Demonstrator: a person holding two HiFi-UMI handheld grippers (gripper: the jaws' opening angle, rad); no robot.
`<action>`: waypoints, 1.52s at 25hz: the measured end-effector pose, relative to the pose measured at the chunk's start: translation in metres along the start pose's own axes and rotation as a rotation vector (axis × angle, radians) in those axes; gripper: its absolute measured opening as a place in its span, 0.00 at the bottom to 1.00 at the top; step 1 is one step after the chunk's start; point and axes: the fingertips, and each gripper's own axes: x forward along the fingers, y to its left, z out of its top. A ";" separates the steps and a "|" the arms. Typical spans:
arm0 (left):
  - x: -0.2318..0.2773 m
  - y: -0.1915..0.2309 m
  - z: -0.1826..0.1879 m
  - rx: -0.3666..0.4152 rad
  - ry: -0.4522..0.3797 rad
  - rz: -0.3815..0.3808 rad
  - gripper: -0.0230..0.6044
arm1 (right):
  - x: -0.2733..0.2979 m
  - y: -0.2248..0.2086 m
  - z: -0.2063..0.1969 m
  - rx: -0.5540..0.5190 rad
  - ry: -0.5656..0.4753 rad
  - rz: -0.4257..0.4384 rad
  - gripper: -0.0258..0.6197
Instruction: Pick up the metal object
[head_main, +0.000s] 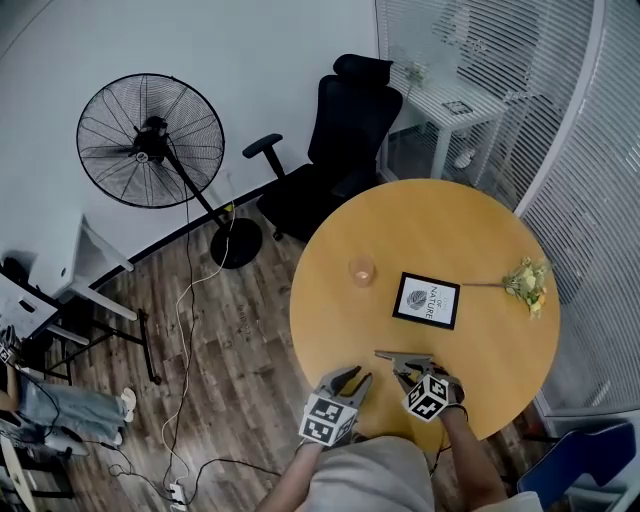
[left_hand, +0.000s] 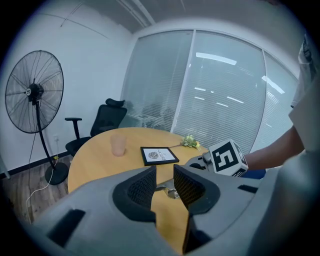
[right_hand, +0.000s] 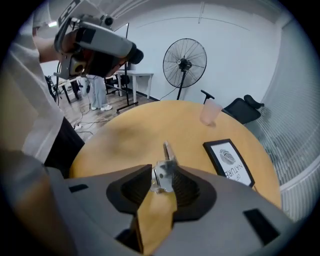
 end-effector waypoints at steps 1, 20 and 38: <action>0.001 0.000 -0.001 0.002 0.005 -0.003 0.21 | 0.003 0.000 -0.003 -0.022 0.012 -0.010 0.23; 0.021 0.003 0.000 0.010 0.042 -0.022 0.21 | 0.032 -0.008 -0.018 -0.180 0.106 -0.061 0.22; 0.013 0.002 -0.014 0.004 0.061 -0.031 0.21 | 0.020 -0.041 0.000 -0.002 0.050 -0.017 0.06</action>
